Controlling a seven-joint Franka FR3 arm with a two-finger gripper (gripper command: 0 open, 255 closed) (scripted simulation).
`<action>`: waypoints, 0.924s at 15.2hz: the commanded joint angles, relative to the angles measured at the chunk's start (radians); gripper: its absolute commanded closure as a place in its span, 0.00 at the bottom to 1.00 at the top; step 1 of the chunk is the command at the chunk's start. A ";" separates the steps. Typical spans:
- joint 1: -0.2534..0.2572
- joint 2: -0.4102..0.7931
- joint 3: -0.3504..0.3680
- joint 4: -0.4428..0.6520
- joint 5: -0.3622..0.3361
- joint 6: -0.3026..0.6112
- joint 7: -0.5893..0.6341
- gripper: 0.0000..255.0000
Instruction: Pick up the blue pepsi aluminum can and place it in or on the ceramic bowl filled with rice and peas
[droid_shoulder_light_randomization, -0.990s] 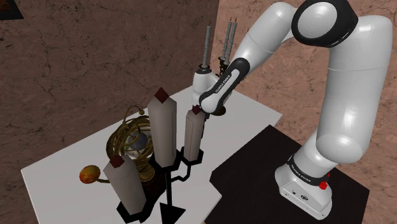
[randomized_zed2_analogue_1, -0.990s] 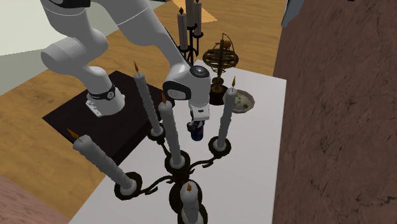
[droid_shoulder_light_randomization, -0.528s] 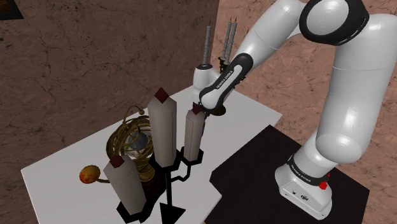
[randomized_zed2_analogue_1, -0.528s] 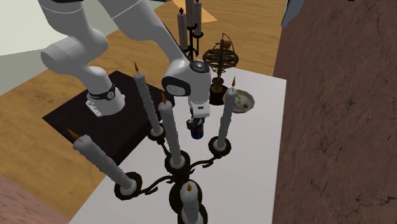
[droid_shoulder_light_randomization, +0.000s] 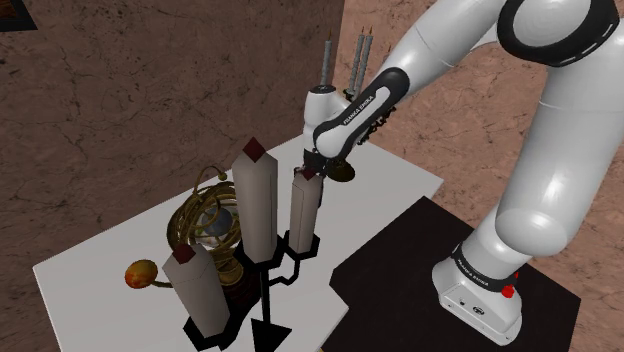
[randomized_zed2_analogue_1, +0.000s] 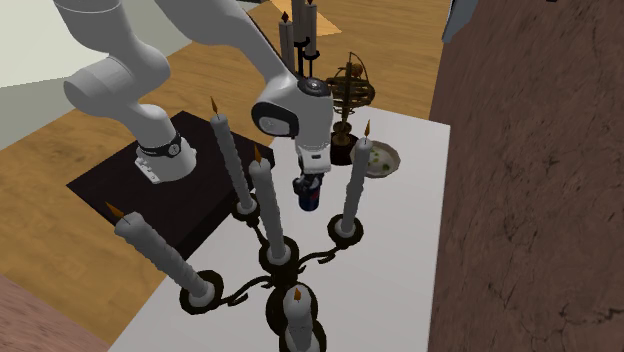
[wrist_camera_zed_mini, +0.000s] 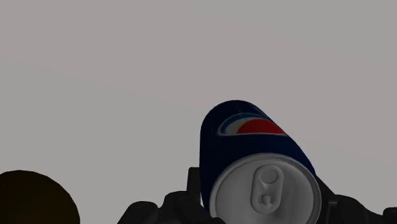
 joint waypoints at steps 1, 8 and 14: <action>-0.004 -0.028 0.006 -0.003 0.012 -0.025 -0.009 1.00; -0.013 -0.111 0.019 0.004 0.047 -0.112 -0.034 1.00; -0.017 -0.175 0.025 0.018 0.072 -0.189 -0.053 1.00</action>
